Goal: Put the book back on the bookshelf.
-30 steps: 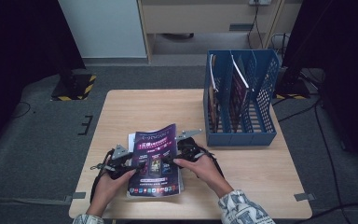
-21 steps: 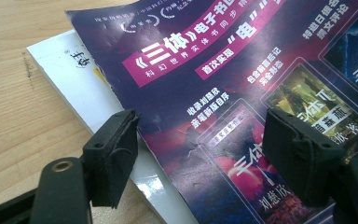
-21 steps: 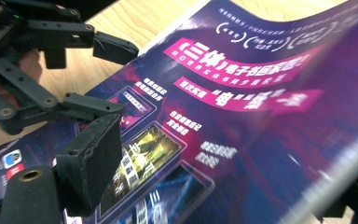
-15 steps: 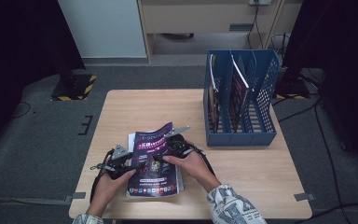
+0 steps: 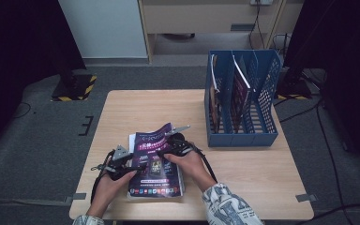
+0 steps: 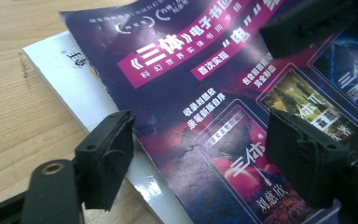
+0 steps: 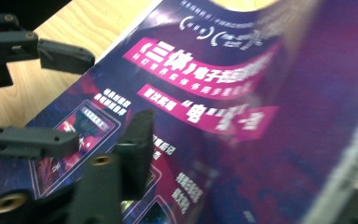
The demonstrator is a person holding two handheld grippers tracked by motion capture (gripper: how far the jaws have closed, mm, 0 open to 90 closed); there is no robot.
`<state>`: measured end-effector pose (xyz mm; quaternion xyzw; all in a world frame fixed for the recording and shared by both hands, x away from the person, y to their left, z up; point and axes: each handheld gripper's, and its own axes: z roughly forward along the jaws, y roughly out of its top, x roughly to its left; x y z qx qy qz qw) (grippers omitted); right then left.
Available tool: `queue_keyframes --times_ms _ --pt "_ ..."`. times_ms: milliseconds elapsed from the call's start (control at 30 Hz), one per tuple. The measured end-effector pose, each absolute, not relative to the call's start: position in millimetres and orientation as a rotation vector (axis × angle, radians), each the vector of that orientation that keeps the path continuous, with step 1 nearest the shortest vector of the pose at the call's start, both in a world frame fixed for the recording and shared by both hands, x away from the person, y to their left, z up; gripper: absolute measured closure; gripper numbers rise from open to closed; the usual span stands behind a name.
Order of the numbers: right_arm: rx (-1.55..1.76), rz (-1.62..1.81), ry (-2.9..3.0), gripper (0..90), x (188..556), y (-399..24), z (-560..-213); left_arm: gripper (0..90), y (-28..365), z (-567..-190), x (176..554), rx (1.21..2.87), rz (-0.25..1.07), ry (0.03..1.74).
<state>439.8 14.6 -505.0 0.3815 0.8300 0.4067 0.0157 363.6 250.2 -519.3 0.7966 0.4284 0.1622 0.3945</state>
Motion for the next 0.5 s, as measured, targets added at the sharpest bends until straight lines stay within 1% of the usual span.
queue_keyframes --times_ms 67,133,167,267,500 --pt "1.201 1.278 2.564 60.9 440 13 -503 18.1 250 -519 364 2.02 0.403 1.093" --pt "1.191 1.3 2.537 67.5 440 12 -500 19.0 251 -517 365 2.002 0.401 1.116" --pt "1.188 1.326 2.525 70.1 440 10 -498 19.0 252 -515 365 1.982 0.42 1.127" --pt "1.137 1.367 2.51 74.0 439 9 -491 21.5 256 -512 365 1.944 0.424 1.133" --pt "0.981 1.407 2.471 77.2 433 9 -472 19.7 256 -515 366 1.943 0.368 1.133"
